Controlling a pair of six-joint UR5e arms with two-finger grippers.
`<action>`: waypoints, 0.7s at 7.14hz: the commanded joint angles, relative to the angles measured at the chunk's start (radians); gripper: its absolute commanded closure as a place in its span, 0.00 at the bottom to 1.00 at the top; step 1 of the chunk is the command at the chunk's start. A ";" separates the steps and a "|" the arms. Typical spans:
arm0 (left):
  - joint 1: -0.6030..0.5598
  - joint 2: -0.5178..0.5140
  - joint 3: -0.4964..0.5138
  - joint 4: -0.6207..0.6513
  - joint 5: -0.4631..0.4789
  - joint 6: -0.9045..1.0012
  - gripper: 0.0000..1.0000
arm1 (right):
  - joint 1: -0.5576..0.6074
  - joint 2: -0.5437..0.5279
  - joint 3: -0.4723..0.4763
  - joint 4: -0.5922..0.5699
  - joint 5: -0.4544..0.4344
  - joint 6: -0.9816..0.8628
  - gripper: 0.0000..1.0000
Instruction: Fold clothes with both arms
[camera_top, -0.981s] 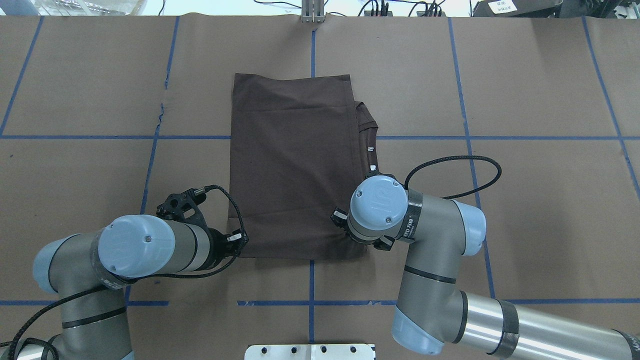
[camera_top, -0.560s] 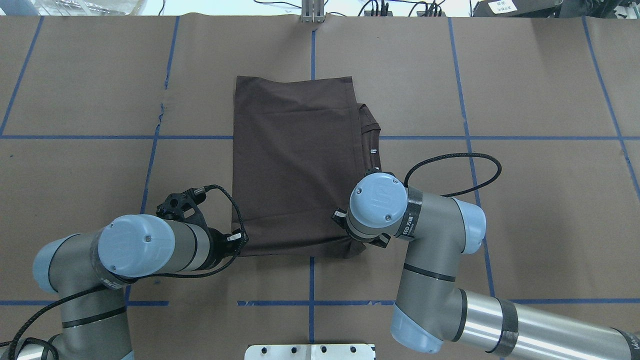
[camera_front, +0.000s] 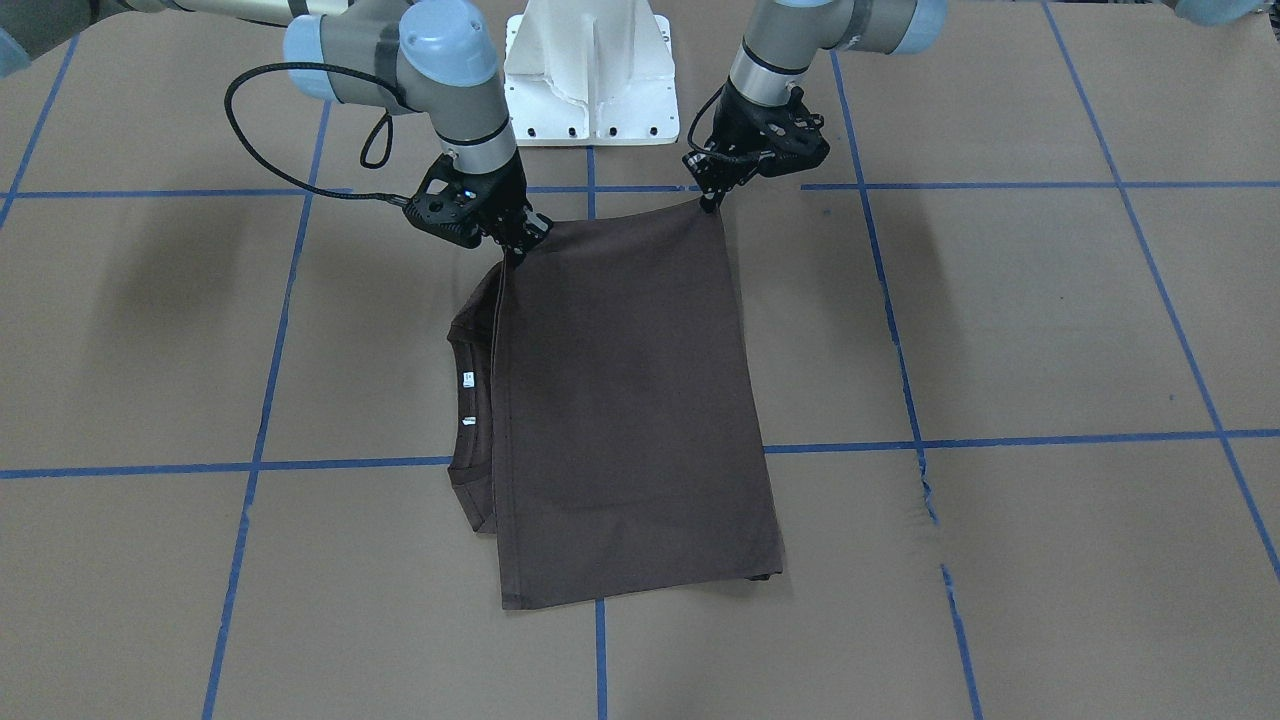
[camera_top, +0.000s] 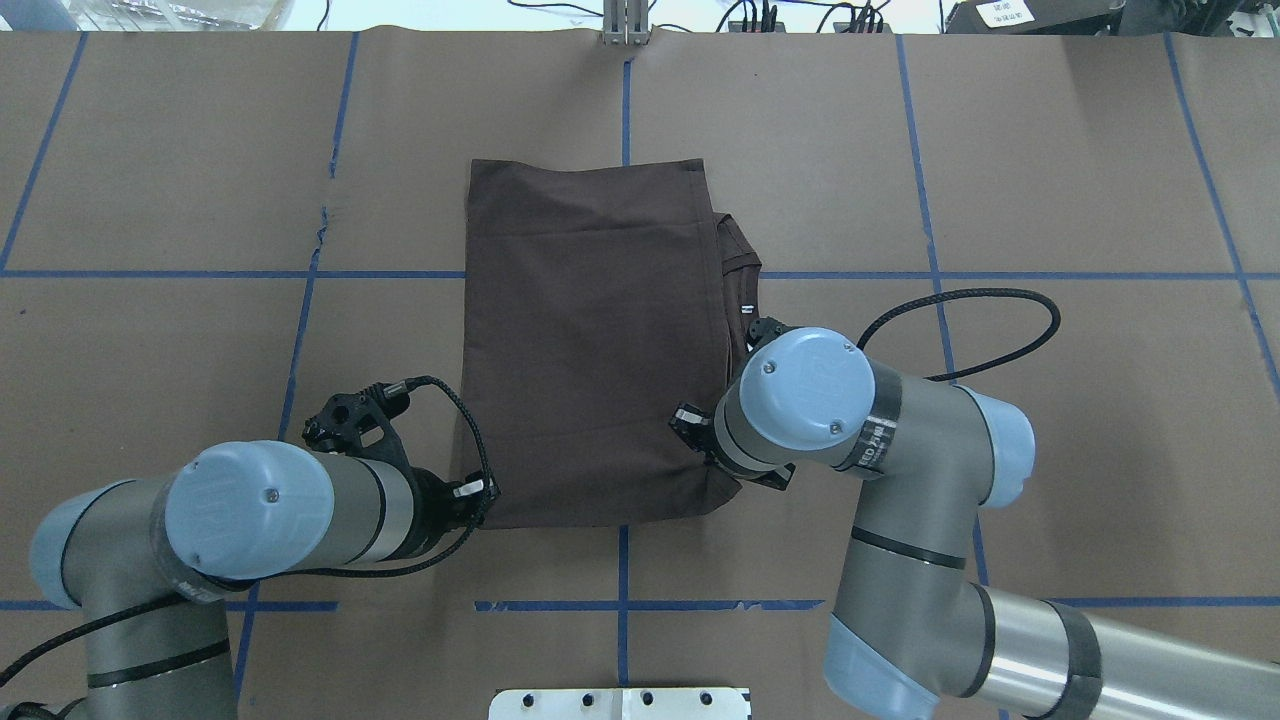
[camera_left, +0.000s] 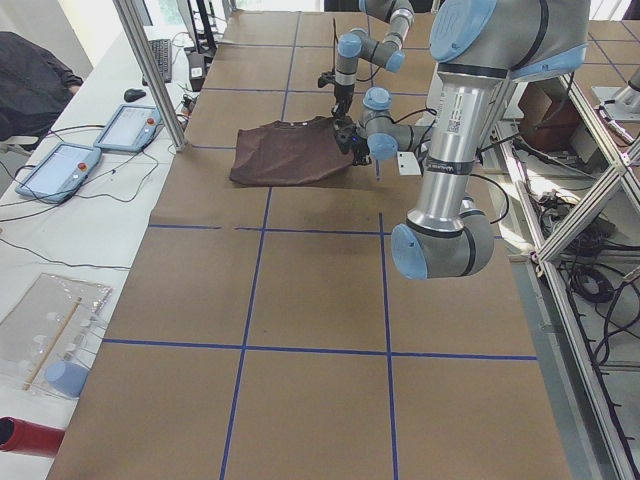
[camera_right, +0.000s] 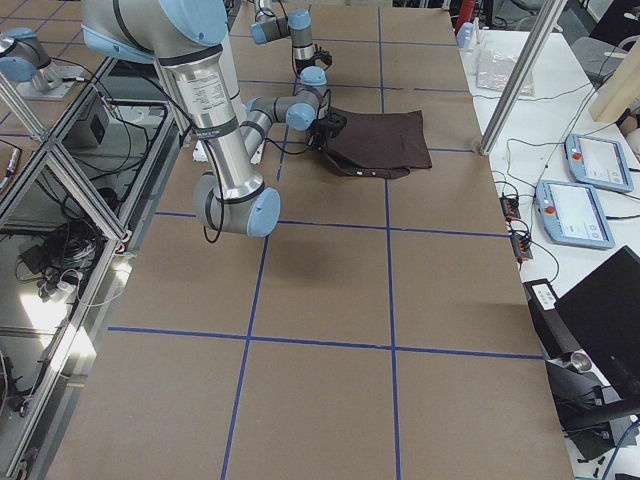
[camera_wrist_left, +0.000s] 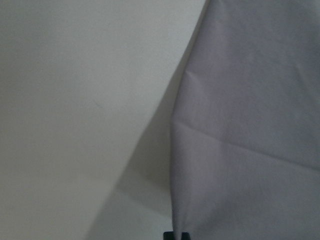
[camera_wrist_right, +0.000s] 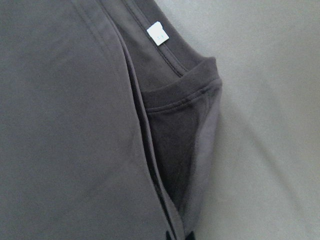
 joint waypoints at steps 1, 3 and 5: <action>0.103 0.003 -0.093 0.063 0.004 -0.012 1.00 | -0.044 -0.107 0.165 0.004 0.055 0.000 1.00; 0.130 0.003 -0.141 0.095 0.003 -0.014 1.00 | -0.064 -0.103 0.186 0.002 0.083 0.002 1.00; 0.084 -0.023 -0.177 0.138 -0.008 -0.011 1.00 | -0.008 -0.074 0.152 0.007 0.064 -0.012 1.00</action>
